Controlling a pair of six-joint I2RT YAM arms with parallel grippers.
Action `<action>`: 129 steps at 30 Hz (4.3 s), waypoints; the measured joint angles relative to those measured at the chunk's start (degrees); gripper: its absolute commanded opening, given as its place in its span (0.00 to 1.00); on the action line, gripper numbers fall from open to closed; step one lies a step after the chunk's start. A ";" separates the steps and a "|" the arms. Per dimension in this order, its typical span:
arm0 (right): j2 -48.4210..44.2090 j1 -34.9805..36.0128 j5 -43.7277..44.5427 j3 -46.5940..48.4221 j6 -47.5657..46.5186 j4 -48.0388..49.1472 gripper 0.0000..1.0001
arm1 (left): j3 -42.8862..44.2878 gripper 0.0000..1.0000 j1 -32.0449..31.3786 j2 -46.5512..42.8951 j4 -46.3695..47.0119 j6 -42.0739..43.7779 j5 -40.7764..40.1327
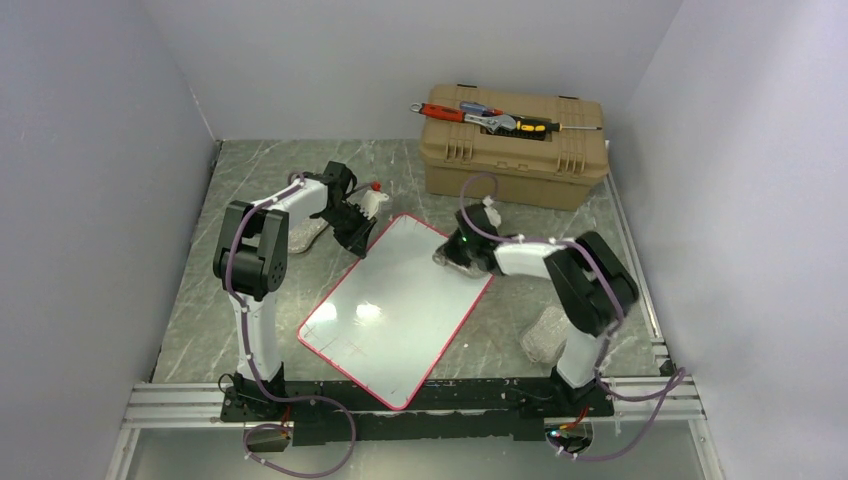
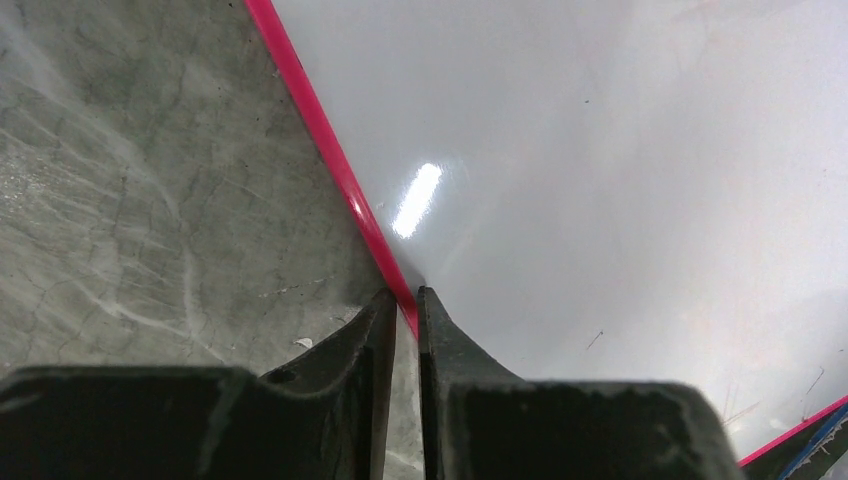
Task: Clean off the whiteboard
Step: Erase the whiteboard at the center of the board.
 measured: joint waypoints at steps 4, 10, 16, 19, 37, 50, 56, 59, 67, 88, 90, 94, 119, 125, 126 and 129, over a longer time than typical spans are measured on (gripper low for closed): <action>12.35 1.14 0.85 17.75 -1.70 -4.22 0.00 | -0.20 0.18 0.00 -0.15 0.15 -0.02 0.07; 28.89 5.51 3.76 44.46 -4.17 -12.63 0.00 | -1.95 0.17 0.00 -1.18 0.85 -0.07 1.16; 24.76 7.23 2.14 36.81 -6.40 -8.92 0.00 | -3.65 0.19 -0.31 -1.68 -3.50 -0.31 6.47; 15.67 6.67 0.00 24.94 -8.13 -8.63 0.00 | -3.96 0.20 -0.09 -1.31 -9.40 -0.63 7.61; -10.36 -8.31 0.81 2.60 -14.67 -17.16 0.00 | 13.07 0.99 8.20 -3.87 -12.94 -12.57 -0.46; -1.88 -13.57 -0.70 4.87 -11.82 -12.37 0.00 | 9.92 0.99 0.26 3.91 -6.32 -17.16 6.60; 0.00 -14.71 -1.33 6.14 -9.60 -10.97 0.00 | 10.27 0.82 -1.44 4.72 -5.01 -18.14 5.81; 1.01 -14.82 -2.27 6.19 -8.33 -9.03 0.00 | 11.34 0.74 -1.31 5.77 -5.53 -18.60 5.33; 12.85 -7.74 -1.46 19.43 -3.96 -6.01 0.00 | 13.00 0.41 -1.16 7.72 -6.25 -18.62 1.77; 7.45 -6.82 -1.99 8.15 0.94 2.23 0.00 | 11.58 0.26 -1.22 8.33 -7.02 -18.45 5.55; 8.90 -5.90 -1.68 9.99 0.92 1.95 0.00 | 11.58 0.23 -1.22 8.41 -7.30 -18.32 5.95; 17.38 -0.57 -1.40 21.38 1.09 1.07 0.00 | 11.17 0.06 -1.22 8.63 -7.76 -18.08 6.91; 12.61 0.92 -2.19 15.04 -3.15 1.29 0.00 | 9.77 0.03 -1.25 8.61 -11.04 -17.07 9.35; 19.41 5.44 -3.13 24.02 -2.54 1.70 0.00 | 9.77 0.03 -1.25 8.61 -11.54 -17.33 8.90; 18.21 5.27 -3.56 22.23 -2.38 2.05 0.00 | 9.77 0.03 -1.25 8.61 -11.56 -17.38 8.83; 10.71 2.82 -4.57 12.96 -2.56 1.70 0.00 | 9.75 0.03 -1.20 8.61 -11.54 -17.70 8.50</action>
